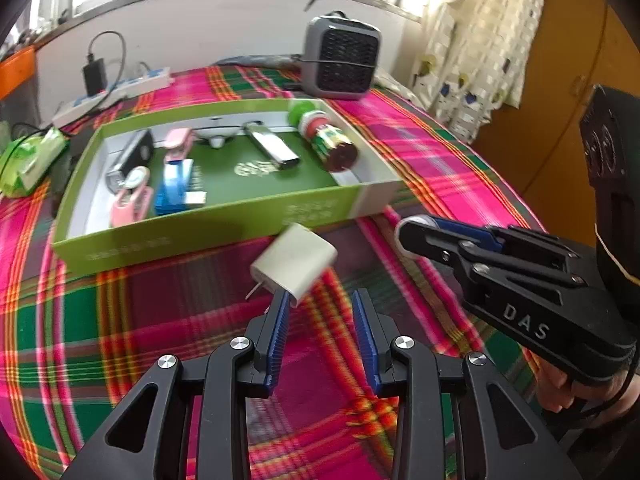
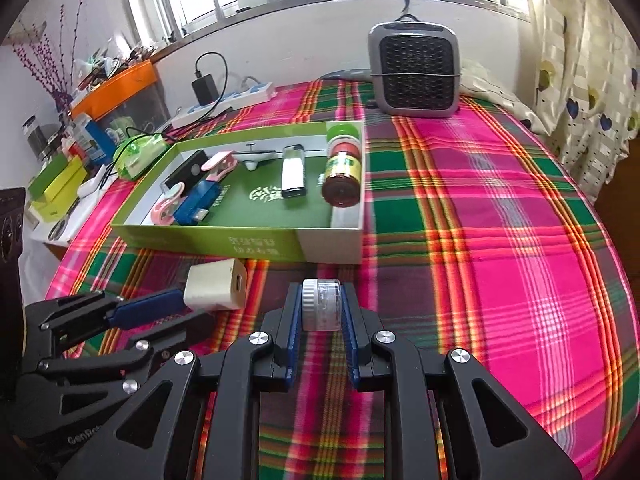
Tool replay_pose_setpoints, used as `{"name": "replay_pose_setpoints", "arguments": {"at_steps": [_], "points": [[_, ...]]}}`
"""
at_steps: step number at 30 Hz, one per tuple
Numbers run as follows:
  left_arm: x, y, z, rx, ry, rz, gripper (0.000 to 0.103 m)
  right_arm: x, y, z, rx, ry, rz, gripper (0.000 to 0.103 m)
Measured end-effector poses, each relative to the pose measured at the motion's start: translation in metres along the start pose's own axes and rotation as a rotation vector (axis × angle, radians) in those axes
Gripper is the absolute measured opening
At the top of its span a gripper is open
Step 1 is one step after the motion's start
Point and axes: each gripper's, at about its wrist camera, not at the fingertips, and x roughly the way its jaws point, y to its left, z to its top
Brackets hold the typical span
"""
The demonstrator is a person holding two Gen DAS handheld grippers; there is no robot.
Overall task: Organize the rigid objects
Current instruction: 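Grasp the white cylindrical cap with the right tool, then grasp the white plug charger with the left tool while the right tool holds the cap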
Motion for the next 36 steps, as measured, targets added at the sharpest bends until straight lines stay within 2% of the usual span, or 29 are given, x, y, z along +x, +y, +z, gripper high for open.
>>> {"name": "replay_pose_setpoints", "arguments": {"at_steps": [8, 11, 17, 21, 36], "points": [[0.004, -0.013, -0.001, 0.044, 0.018, -0.015, 0.031, -0.005, -0.012, -0.003, 0.022, -0.007, -0.014, 0.020], [-0.006, -0.013, 0.000, 0.048, -0.019, -0.021, 0.031, -0.005, -0.014, -0.003, 0.025, -0.005, -0.013, 0.020], [-0.011, 0.000, 0.006, 0.036, -0.043, 0.053, 0.032, -0.003, -0.013, -0.003, 0.019, 0.000, -0.005, 0.020], [-0.008, 0.007, 0.012, 0.033, -0.050, 0.042, 0.040, -0.003, -0.013, -0.003, 0.017, 0.001, -0.004, 0.020], [0.018, 0.007, 0.026, 0.067, -0.003, 0.031, 0.040, 0.002, -0.013, -0.003, 0.017, 0.015, -0.007, 0.020]]}}
